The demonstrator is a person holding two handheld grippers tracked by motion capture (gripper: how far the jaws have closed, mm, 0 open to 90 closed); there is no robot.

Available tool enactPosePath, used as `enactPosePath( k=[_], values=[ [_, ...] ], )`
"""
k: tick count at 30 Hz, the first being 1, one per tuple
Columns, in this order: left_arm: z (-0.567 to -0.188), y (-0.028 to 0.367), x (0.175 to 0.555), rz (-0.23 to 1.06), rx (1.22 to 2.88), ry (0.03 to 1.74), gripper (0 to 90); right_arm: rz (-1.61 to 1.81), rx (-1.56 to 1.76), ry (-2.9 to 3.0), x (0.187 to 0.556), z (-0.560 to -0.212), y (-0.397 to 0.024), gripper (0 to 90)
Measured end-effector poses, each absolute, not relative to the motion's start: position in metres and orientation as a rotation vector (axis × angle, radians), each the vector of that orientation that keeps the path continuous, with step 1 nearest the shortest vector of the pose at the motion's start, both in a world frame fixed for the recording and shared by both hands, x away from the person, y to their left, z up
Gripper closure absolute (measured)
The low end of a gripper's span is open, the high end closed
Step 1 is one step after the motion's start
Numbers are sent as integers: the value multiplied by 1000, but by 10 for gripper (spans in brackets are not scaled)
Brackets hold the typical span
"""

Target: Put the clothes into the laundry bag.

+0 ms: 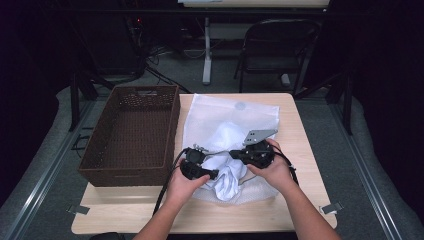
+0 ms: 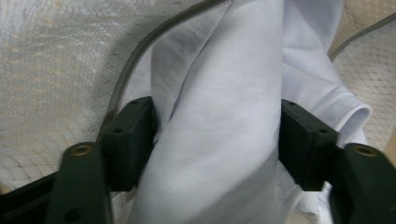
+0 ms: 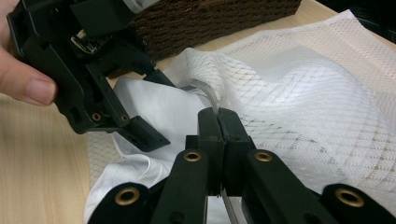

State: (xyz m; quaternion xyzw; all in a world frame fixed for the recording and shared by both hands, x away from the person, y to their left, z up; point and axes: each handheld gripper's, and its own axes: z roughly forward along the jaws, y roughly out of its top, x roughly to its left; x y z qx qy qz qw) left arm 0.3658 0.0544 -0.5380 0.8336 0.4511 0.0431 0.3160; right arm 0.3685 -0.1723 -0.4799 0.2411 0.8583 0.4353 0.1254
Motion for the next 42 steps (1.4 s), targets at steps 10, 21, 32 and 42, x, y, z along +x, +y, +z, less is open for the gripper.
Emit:
enactPosePath(
  k=[10,21,32,42],
  values=[
    [-545,57,364,139,2156,1205,464,1266,696,2502,368,-480,-172,892],
    [-550,58,364,138,2147,1194,474,1264,696,2502,368,-480,-172,892],
    [-555,61,363,115,2101,1186,629,1263,688,2503,367,-479,-171,893],
    [-555,60,362,114,2085,1202,754,1260,683,2505,367,-480,-170,893]
  ],
)
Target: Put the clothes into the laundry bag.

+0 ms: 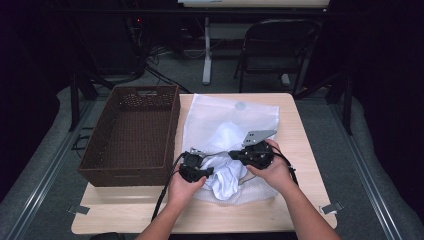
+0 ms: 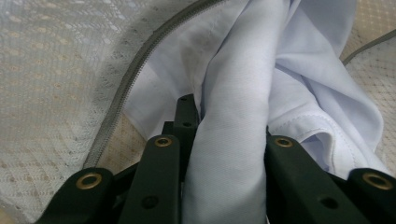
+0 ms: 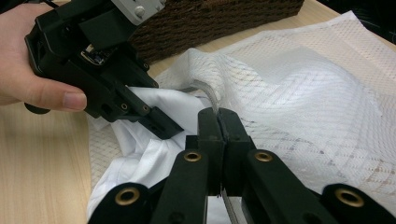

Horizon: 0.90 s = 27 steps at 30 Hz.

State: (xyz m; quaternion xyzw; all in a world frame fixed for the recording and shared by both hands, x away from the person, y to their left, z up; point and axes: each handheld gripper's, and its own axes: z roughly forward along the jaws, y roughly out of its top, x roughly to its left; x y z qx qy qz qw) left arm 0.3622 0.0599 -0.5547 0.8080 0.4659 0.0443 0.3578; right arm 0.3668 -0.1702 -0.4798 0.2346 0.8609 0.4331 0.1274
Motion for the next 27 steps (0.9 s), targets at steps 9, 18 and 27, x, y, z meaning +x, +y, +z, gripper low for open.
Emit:
enactPosePath(
  k=[9,18,27],
  values=[
    [-551,59,361,108,2059,1208,783,1260,677,2506,366,-479,-169,892],
    [-549,59,362,100,2057,1206,786,1261,675,2507,366,-479,-169,892],
    [-546,58,362,107,2048,1208,787,1264,676,2506,365,-479,-169,893]
  ],
)
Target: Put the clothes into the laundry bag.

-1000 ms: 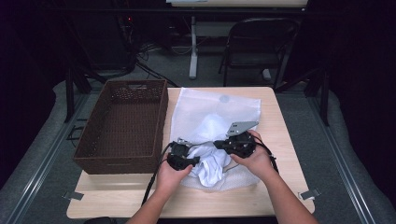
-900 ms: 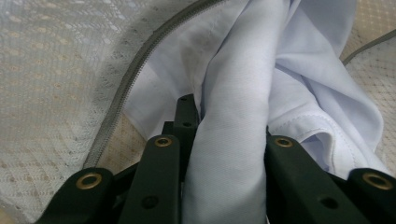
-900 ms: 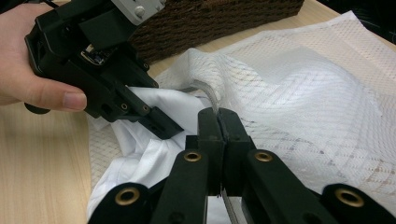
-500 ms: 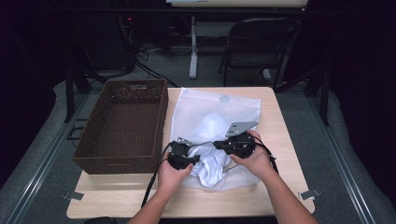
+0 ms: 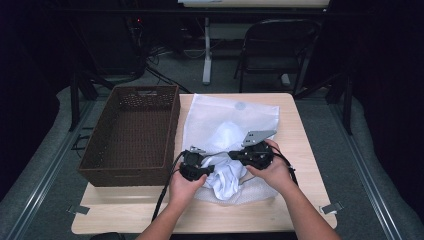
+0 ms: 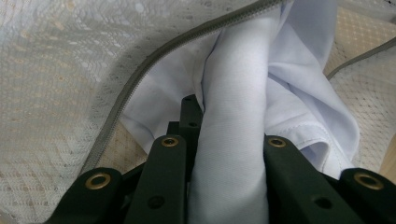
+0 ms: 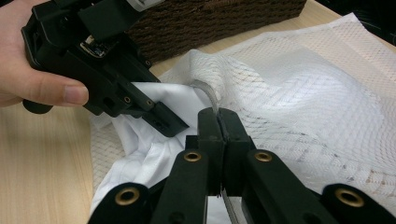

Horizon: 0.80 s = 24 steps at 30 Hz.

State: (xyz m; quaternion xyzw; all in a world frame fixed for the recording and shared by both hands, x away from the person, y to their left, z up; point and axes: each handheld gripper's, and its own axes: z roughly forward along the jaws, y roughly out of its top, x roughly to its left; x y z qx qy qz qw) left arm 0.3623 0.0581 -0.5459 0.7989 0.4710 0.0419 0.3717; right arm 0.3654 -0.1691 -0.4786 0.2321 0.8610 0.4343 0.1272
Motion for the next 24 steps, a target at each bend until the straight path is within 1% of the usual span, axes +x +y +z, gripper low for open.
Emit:
enactPosePath(
  k=[13,24],
  values=[
    [-539,54,365,86,2027,1191,798,1267,659,2504,364,-477,-168,892],
    [-531,43,373,100,1984,1197,798,1271,653,2497,363,-475,-168,892]
  ],
)
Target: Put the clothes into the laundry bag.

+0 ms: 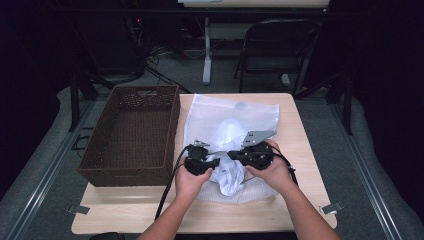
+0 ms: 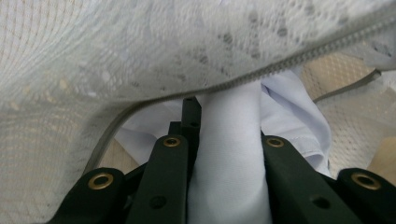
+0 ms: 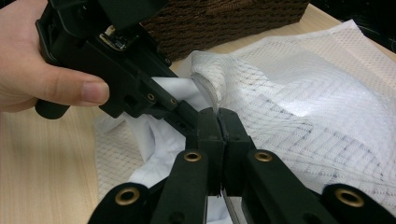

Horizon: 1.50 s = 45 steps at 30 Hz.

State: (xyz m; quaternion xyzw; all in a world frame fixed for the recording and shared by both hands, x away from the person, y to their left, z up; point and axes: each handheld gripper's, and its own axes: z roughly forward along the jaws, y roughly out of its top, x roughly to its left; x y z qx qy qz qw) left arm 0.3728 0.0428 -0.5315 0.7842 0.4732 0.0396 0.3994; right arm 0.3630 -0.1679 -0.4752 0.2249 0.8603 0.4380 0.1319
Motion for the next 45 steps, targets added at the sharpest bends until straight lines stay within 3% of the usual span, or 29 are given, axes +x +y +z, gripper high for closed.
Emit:
enactPosePath(
  k=[45],
  values=[
    [-533,26,409,196,1819,1324,798,1293,642,2494,361,-473,-168,893]
  ],
)
